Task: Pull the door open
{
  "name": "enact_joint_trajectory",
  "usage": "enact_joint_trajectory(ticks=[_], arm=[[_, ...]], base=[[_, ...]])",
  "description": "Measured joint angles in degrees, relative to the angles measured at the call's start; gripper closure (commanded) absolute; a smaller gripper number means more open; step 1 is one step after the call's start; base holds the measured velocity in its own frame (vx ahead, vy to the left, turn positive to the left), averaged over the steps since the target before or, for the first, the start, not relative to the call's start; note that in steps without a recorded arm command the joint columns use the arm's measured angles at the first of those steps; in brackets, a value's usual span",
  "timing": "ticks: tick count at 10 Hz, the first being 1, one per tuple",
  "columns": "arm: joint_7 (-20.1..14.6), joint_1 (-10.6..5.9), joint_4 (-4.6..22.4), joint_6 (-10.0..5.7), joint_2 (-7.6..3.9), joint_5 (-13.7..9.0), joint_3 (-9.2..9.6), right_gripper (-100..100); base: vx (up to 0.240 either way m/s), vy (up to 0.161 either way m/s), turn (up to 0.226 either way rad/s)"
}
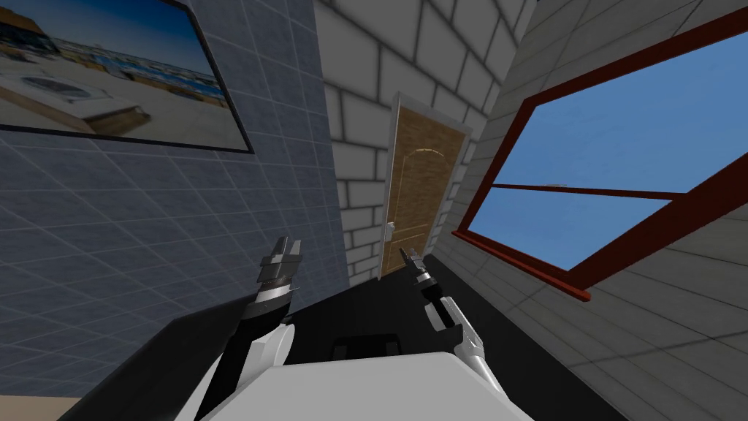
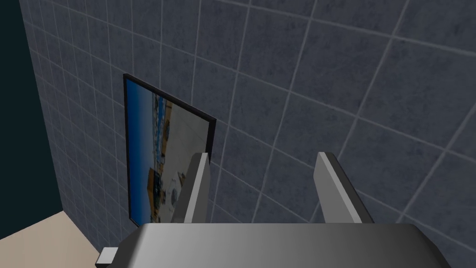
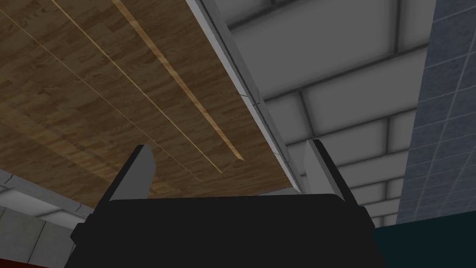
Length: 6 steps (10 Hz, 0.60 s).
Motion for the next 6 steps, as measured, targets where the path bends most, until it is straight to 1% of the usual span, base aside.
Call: enact_joint_trajectory(ticks=[1, 3, 6], arm=[[0.9, -0.63, 1.2, 0.26, 0.03, 0.6, 0.10, -100], [2.9, -1.50, 3.3, 0.64, -0.69, 1.9, 0.17, -100], [5.3, -2.55, 6.3, 0.85, -1.23, 3.5, 0.23, -100]], base=[[0.128, -0.037, 0.048], [0.123, -0.058, 0.034], [0.117, -0.051, 0.038]])
